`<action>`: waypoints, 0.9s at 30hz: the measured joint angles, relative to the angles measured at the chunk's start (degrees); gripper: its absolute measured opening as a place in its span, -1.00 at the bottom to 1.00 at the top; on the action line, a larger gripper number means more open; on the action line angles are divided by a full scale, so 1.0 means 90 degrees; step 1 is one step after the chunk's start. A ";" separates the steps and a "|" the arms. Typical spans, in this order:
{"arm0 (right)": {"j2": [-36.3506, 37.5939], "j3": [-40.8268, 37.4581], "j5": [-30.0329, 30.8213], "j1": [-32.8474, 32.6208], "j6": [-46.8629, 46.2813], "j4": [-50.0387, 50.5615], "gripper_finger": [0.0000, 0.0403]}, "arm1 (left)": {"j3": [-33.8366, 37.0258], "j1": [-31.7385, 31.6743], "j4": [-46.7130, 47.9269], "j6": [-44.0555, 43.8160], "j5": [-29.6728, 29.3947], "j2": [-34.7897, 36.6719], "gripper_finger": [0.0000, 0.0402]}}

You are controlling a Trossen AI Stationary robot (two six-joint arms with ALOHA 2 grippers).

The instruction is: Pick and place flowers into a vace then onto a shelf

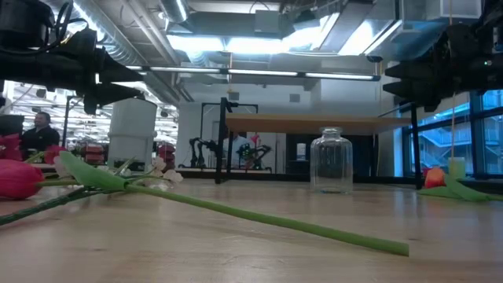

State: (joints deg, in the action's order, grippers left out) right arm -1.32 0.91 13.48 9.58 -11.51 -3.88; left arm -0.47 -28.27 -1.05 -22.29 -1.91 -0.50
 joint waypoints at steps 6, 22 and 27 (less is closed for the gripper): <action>-0.0002 0.0002 0.0002 0.0000 0.0000 0.0000 0.25 | 0.0000 0.0000 -0.0001 0.0002 0.0000 0.0000 0.09; -0.0001 0.0002 0.0002 0.0000 -0.0297 -0.0018 0.25 | 0.0000 0.0000 0.0000 0.0003 0.0000 0.0001 0.09; -0.0002 0.0000 0.0000 0.0000 -0.1236 -0.0056 0.25 | 0.0000 0.0000 0.0001 0.0003 -0.0002 0.0001 0.09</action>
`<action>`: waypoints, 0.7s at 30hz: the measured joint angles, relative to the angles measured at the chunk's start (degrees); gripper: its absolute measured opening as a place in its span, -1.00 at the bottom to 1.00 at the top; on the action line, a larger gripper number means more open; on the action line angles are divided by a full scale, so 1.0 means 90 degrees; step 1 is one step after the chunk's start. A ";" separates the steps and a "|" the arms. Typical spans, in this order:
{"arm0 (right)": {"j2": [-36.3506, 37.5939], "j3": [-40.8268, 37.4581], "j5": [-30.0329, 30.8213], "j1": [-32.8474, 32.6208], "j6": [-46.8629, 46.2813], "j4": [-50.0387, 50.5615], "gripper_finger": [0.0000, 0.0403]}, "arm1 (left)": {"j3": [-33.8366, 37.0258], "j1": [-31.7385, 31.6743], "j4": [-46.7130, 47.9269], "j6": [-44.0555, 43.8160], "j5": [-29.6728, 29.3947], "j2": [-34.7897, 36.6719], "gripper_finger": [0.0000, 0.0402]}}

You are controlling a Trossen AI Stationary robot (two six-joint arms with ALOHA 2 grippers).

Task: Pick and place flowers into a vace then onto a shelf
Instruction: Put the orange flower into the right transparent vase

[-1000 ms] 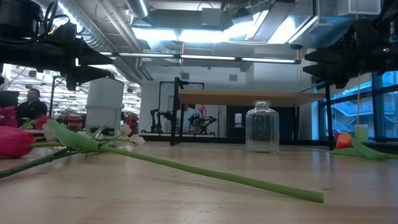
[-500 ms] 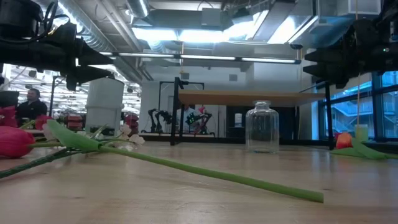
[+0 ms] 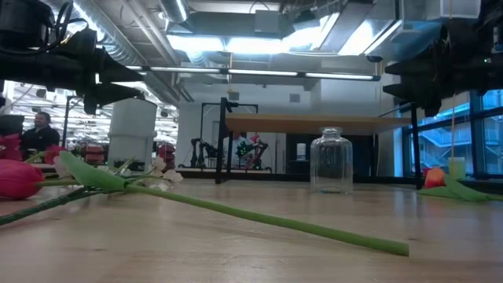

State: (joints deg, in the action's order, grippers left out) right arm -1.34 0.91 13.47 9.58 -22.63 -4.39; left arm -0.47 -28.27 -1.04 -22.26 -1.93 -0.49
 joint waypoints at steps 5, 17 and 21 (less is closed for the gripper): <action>0.0000 0.0000 0.0036 0.0000 -0.0468 -0.0222 0.25 | 0.0000 0.0000 -0.0001 -0.0002 0.0000 -0.0002 0.09; 0.0000 0.0000 0.0180 0.0000 -0.0232 -0.0220 0.25 | 0.0000 0.0000 -0.0002 -0.0002 -0.0057 -0.0002 0.09; 0.0000 0.0007 0.0239 0.0000 0.0078 -0.0550 0.25 | 0.0000 0.0000 -0.0002 -0.0002 -0.0061 -0.0001 0.09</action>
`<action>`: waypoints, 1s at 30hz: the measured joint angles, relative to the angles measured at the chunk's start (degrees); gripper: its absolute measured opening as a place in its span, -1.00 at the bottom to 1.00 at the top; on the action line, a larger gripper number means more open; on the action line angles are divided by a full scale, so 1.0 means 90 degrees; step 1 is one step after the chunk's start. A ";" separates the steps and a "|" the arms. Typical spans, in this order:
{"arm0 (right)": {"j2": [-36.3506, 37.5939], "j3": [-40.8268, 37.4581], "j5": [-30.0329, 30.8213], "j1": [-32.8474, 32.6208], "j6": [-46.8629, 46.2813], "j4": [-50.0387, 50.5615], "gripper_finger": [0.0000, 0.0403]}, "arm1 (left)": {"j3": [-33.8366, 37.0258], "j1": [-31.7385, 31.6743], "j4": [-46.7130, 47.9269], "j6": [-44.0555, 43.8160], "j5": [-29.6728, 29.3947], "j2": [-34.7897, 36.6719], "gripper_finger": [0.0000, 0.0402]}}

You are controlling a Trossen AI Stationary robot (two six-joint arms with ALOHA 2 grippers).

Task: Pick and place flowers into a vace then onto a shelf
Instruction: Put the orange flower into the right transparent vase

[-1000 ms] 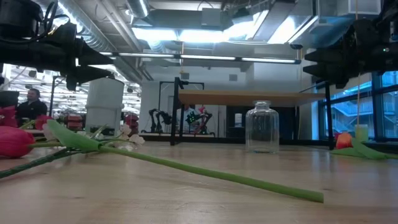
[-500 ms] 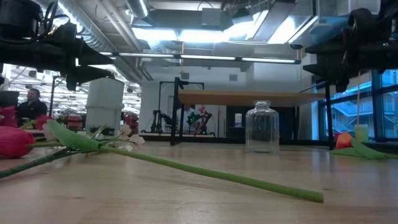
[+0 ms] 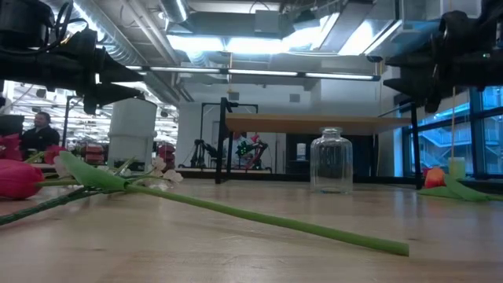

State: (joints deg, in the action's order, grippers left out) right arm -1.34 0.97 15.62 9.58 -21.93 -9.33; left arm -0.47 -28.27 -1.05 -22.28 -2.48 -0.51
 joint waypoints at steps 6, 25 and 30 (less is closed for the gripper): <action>-0.0233 0.0753 0.0114 -0.0002 0.0873 0.0187 0.25 | 0.0000 0.0000 -0.0001 0.0001 -0.0012 -0.0001 0.09; -0.4758 0.5793 0.0202 -0.0118 -0.3364 0.6932 0.24 | 0.0000 0.0000 -0.0005 0.0620 -0.0121 -0.0001 0.09; -0.5762 0.6152 -0.0480 -0.0412 -0.4991 0.8152 0.24 | 0.0000 0.0000 -0.0078 0.0614 -0.0322 -0.0001 0.09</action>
State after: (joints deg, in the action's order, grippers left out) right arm -53.20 56.34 11.30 5.88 -66.85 64.03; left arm -0.47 -28.27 -1.75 -16.75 -5.38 -0.51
